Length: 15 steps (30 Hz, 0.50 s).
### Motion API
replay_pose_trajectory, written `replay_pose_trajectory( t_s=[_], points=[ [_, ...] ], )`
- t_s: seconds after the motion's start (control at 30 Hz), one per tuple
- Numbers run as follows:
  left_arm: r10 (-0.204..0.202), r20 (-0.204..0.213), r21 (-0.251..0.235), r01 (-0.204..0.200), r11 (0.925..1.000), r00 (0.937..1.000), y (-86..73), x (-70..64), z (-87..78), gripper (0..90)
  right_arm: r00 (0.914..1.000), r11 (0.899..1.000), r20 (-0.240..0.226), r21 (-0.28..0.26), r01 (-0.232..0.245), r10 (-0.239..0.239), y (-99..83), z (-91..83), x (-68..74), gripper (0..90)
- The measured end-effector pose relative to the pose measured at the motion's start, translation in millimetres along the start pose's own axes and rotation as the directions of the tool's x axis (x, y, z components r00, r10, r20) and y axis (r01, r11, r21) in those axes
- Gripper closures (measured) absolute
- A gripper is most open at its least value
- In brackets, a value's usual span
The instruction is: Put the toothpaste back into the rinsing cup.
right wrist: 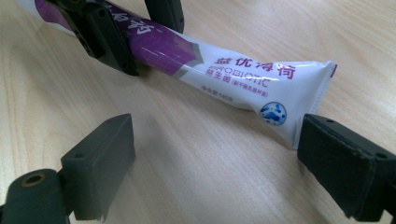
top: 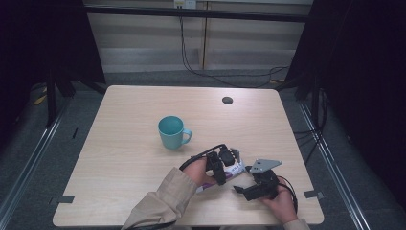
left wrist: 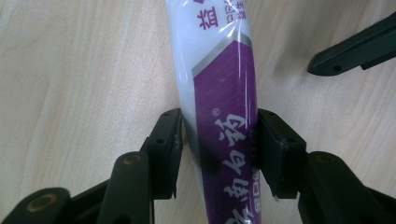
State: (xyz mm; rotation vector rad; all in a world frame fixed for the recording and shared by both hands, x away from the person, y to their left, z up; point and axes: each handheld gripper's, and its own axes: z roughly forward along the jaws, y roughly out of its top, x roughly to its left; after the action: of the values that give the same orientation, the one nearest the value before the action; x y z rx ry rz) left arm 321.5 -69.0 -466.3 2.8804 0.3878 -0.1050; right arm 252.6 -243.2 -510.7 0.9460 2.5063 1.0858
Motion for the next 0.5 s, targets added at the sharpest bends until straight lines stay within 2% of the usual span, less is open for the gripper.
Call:
replay_pose_trajectory(
  t_s=[0.3,0.5],
  points=[
    [-0.008,0.000,0.012,0.008,0.9999,1.0000,3.7,0.6,1.0,54.9,1.0000,1.000,-0.001,0.001,-0.001,0.001,0.1,-0.1,0.1,10.2],
    [-0.017,-0.025,0.026,0.018,0.9995,0.9995,5.3,-1.0,0.0,60.5,1.0000,1.000,-0.001,0.001,-0.001,0.001,0.1,-0.1,0.1,10.2]
  ],
)
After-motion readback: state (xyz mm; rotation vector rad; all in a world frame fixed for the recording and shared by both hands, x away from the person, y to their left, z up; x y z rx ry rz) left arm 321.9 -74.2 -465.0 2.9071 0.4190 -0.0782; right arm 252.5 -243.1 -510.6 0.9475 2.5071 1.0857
